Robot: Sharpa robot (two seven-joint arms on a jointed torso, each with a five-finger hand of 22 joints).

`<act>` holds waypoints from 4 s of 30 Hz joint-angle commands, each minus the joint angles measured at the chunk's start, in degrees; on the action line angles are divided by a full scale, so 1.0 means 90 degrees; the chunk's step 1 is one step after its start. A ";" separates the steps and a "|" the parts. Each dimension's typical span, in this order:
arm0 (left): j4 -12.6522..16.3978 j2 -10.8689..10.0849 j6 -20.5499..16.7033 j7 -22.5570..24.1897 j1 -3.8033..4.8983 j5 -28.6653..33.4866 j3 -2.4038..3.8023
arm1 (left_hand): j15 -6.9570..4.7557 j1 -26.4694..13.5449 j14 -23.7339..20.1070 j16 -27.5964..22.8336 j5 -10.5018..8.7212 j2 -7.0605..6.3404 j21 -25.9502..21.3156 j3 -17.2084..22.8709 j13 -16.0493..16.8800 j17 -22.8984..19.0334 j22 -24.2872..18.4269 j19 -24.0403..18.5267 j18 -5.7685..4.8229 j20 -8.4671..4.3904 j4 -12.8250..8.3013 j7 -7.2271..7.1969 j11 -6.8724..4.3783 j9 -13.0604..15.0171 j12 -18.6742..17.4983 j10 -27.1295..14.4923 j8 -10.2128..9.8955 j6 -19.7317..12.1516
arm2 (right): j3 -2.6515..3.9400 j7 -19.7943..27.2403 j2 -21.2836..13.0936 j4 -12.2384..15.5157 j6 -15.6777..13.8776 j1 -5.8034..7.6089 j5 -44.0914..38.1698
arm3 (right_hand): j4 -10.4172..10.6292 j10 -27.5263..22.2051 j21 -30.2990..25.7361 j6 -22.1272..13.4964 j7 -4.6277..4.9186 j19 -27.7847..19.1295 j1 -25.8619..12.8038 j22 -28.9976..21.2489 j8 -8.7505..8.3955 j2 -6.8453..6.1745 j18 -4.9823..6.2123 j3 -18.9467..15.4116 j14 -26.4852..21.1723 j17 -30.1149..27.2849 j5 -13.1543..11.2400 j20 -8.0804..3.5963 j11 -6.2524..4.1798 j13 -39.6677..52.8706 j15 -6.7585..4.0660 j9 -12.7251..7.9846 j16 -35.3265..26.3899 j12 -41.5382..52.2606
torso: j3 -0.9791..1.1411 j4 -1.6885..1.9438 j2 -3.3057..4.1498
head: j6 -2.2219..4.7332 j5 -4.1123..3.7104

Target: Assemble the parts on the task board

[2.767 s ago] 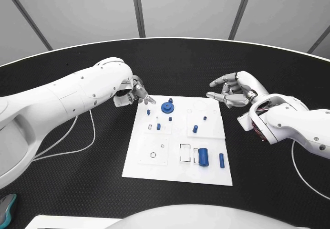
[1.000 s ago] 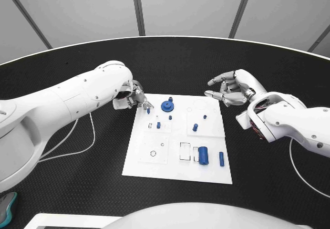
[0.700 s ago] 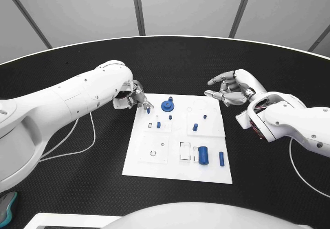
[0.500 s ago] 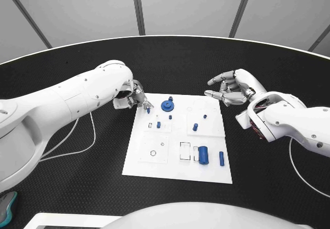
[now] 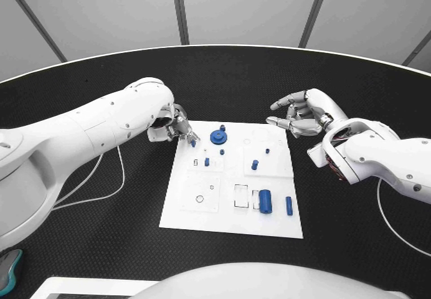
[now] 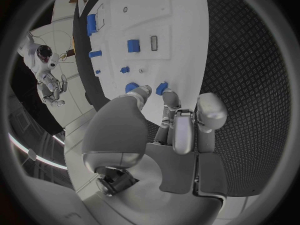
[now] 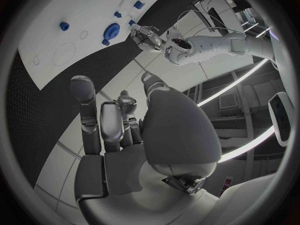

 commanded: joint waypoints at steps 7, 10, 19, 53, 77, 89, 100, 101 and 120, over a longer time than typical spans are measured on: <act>-0.0006 0.0004 -0.0012 0.0006 -0.0001 0.0000 0.0000 | 0.0022 0.0025 0.0446 0.0034 -0.0015 0.0104 0.0029 0.0056 -0.0014 0.0690 0.0002 0.0021 -0.0076 0.0040 0.0008 -0.0013 -0.0001 -0.0019 0.0014 0.0009 -0.0030 0.0049 | 0.0000 0.0004 -0.0003 0.0006 -0.0001 0.0000 0.0000 | 0.0002 0.0027 -0.0014 0.0016 0.0000 0.0046 -0.0045 -0.0002 0.0042 0.0043 0.0083 -0.0020 0.0033 0.0006 0.0026 0.0008 -0.0002 0.0003 -0.0060 -0.0006 -0.0023 0.0022 | 0.0004 0.0002 -0.0002 | -0.0011 -0.0014; -0.0007 0.0007 -0.0003 0.0009 -0.0001 0.0001 0.0000 | 0.0018 0.0075 0.0445 0.0034 -0.0013 0.0166 0.0037 0.0095 -0.0015 0.0688 0.0016 0.0023 -0.0078 0.0041 0.0003 -0.0019 -0.0006 -0.0031 0.0015 0.0010 -0.0035 0.0061 | 0.0000 0.0004 -0.0003 0.0007 0.0000 0.0000 0.0000 | 0.0002 0.0027 -0.0014 0.0016 0.0000 0.0046 -0.0045 -0.0002 0.0042 0.0043 0.0083 -0.0020 0.0033 0.0006 0.0026 0.0008 -0.0002 0.0003 -0.0060 -0.0006 -0.0023 0.0022 | 0.0002 0.0001 -0.0004 | -0.0016 -0.0013; -0.0014 0.0014 0.0038 0.0018 -0.0001 0.0001 0.0000 | -0.0008 0.0490 0.0445 0.0037 -0.0010 0.0350 0.0052 0.0442 -0.0036 0.0695 0.0032 0.0012 -0.0077 0.0030 -0.0073 -0.0051 -0.0037 -0.0083 0.0005 -0.0003 -0.0059 0.0077 | 0.0000 0.0005 -0.0003 0.0010 0.0003 0.0000 0.0000 | 0.0002 0.0027 -0.0014 0.0016 0.0000 0.0046 -0.0045 -0.0002 0.0042 0.0043 0.0083 -0.0020 0.0033 0.0006 0.0026 0.0008 -0.0002 0.0003 -0.0060 -0.0006 -0.0023 0.0022 | 0.0001 0.0000 -0.0005 | -0.0021 -0.0013; -0.0012 -0.0040 0.0057 0.0052 -0.0001 0.0573 -0.0002 | 0.0083 0.0439 0.0450 0.0053 0.0067 0.0043 0.0153 0.3638 -0.0181 0.0733 0.0139 -0.0019 -0.0085 0.0137 -0.1498 0.0104 0.0072 0.0011 -0.0057 -0.0036 0.0071 -0.0033 | 0.0000 0.0015 0.0020 0.0003 0.0017 0.0000 0.0000 | 0.0002 0.0046 0.0000 0.0025 -0.0003 0.0068 -0.0063 0.0017 0.0052 0.0060 0.0077 -0.0025 0.0041 0.0028 0.0039 0.0006 -0.0005 0.0020 -0.0062 -0.0008 -0.0021 0.0046 | 0.0003 0.0004 -0.0012 | -0.0043 -0.0002; 0.1259 -0.1038 -0.0488 0.0054 0.0018 0.1928 -0.0004 | -0.0107 -0.0138 0.0473 0.0074 0.2603 -0.0310 0.0219 0.3710 0.0336 0.0766 0.0183 -0.0011 -0.0085 -0.0038 -0.2016 -0.0112 -0.0135 0.0140 0.0306 0.0611 0.0247 0.0462 | -0.0001 0.0028 -0.0013 -0.0045 0.0019 -0.0001 0.0000 | 0.0002 0.0046 0.0000 0.0025 -0.0003 0.0068 -0.0063 0.0017 0.0052 0.0060 0.0077 -0.0025 0.0041 0.0028 0.0039 0.0006 -0.0005 0.0020 -0.0062 -0.0008 -0.0021 0.0046 | -0.0004 0.0032 -0.0086 | -0.0072 0.0026; 0.2355 -0.1656 -0.1190 0.0301 0.0011 0.0945 -0.0064 | -0.0134 -0.0166 0.0494 0.0106 0.2971 -0.0321 0.0258 0.3604 0.0408 0.0851 0.0237 0.0003 -0.0092 -0.0059 -0.2103 -0.0143 -0.0164 0.0121 0.0341 0.0714 0.0214 0.0562 | -0.0001 0.0039 -0.0022 -0.0066 0.0015 -0.0002 0.0000 | 0.0002 0.0051 -0.0014 0.0028 -0.0005 0.0071 -0.0073 0.0010 0.0056 0.0067 0.0079 -0.0028 0.0043 0.0032 0.0045 0.0005 -0.0007 0.0019 -0.0064 -0.0009 -0.0025 0.0051 | -0.0012 0.0046 -0.0098 | -0.0098 0.0082; 0.2755 -0.1766 -0.1322 0.0253 -0.0084 0.0573 -0.0156 | -0.0147 -0.0185 0.0502 0.0120 0.3139 -0.0335 0.0275 0.3576 0.0475 0.0887 0.0258 0.0012 -0.0095 -0.0069 -0.2134 -0.0161 -0.0181 0.0110 0.0377 0.0789 0.0197 0.0621 | -0.0001 0.0047 -0.0020 -0.0069 0.0010 -0.0002 0.0000 | 0.0002 0.0051 -0.0014 0.0028 -0.0005 0.0071 -0.0073 0.0010 0.0056 0.0067 0.0079 -0.0028 0.0043 0.0032 0.0045 0.0005 -0.0007 0.0019 -0.0064 -0.0009 -0.0025 0.0051 | -0.0011 0.0036 -0.0078 | -0.0098 0.0111; 0.2767 -0.1765 -0.1324 0.0246 -0.0098 0.0559 -0.0158 | -0.0151 -0.0196 0.0507 0.0126 0.3190 -0.0340 0.0278 0.3566 0.0488 0.0906 0.0259 0.0013 -0.0095 -0.0072 -0.2137 -0.0165 -0.0185 0.0108 0.0384 0.0807 0.0194 0.0638 | -0.0001 0.0047 -0.0021 -0.0069 0.0010 -0.0002 0.0001 | 0.0002 0.0051 -0.0014 0.0028 -0.0005 0.0071 -0.0073 0.0010 0.0056 0.0067 0.0079 -0.0028 0.0043 0.0032 0.0045 0.0005 -0.0007 0.0019 -0.0064 -0.0009 -0.0025 0.0051 | -0.0010 0.0035 -0.0079 | -0.0102 0.0108; 0.2814 -0.1665 -0.1342 0.0134 -0.0233 0.0501 -0.0172 | -0.0175 -0.0251 0.0518 0.0146 0.3522 -0.0352 0.0298 0.3477 0.0601 0.0957 0.0289 0.0025 -0.0100 -0.0092 -0.2153 -0.0195 -0.0213 0.0111 0.0444 0.0922 0.0188 0.0717 | -0.0001 0.0044 -0.0039 -0.0051 0.0007 -0.0003 0.0001 | 0.0002 0.0051 -0.0014 0.0028 -0.0005 0.0071 -0.0073 0.0010 0.0056 0.0067 0.0079 -0.0028 0.0043 0.0032 0.0045 0.0005 -0.0007 0.0019 -0.0064 -0.0009 -0.0025 0.0051 | -0.0007 0.0038 -0.0079 | -0.0139 0.0091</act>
